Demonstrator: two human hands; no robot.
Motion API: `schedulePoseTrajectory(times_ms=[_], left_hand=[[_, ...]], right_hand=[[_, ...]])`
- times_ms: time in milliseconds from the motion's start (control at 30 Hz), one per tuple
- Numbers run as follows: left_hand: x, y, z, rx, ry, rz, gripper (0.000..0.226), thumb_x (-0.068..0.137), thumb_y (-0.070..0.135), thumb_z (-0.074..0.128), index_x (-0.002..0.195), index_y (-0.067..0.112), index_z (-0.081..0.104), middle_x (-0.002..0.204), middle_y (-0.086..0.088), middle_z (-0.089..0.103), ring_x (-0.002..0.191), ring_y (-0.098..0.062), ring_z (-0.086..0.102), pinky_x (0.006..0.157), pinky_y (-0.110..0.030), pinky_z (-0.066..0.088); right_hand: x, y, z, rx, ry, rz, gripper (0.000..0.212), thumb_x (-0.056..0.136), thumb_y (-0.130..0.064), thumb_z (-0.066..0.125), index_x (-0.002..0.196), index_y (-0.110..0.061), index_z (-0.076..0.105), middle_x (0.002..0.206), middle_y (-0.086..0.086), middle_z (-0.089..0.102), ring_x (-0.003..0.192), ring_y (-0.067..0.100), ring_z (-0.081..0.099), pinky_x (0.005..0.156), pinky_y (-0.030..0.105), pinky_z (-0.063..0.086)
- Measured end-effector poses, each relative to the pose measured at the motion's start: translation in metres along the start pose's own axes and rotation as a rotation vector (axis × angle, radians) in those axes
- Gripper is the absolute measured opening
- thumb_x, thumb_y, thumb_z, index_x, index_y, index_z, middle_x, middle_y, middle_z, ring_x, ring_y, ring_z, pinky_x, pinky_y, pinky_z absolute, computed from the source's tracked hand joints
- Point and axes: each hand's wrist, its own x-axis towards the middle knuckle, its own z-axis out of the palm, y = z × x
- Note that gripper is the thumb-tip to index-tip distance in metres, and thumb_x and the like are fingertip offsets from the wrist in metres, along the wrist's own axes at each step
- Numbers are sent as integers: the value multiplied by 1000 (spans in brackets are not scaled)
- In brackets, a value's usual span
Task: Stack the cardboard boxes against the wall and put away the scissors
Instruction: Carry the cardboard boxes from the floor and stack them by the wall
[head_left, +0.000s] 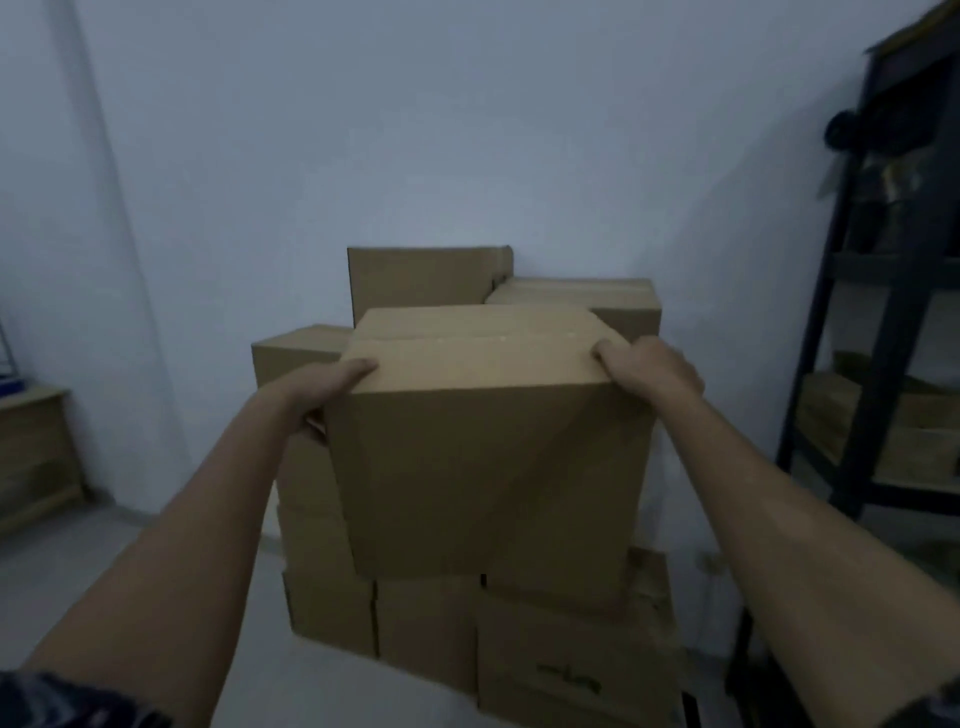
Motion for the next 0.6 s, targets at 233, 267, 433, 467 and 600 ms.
schedulePoseTrajectory(times_ms=[233,267,433,467,600], left_hand=[[30,136,-51,-16,9,235,57,86,60,55,124,18,49,114,-15,57,98,-37,63,77,-49,57],[33,151,-55,-28,10,278,54,87,59,54,123,19,48,111,-13,57,98,-37,63,79,-49,57],[66,202,-62,-144,51,483,51,89,59,52,122,21,45,108,-5,52,90,-28,61,68,-37,54],[72,206,-58,-182,50,521,52,88,60,52,121,20,46,105,-2,54,89,-25,61,68,-35,53],[125,224,-30,-311,-18,657,70,84,67,53,132,16,50,116,-2,60,98,-19,61,81,-34,53]], right_hand=[[56,-77,-105,117,226,-61,72,79,-68,43,123,-12,55,121,14,59,105,37,59,93,47,52],[64,-84,-115,142,253,-65,72,78,-69,43,121,-12,55,120,14,59,104,37,59,93,48,52],[97,-109,-146,196,365,-68,68,77,-68,42,113,-13,54,112,13,58,97,36,58,91,49,52],[102,-109,-148,208,384,-52,69,77,-68,41,115,-12,54,113,14,58,96,36,58,91,49,52],[133,-112,-148,256,488,18,72,83,-65,40,125,-9,54,121,16,57,103,37,57,90,42,49]])
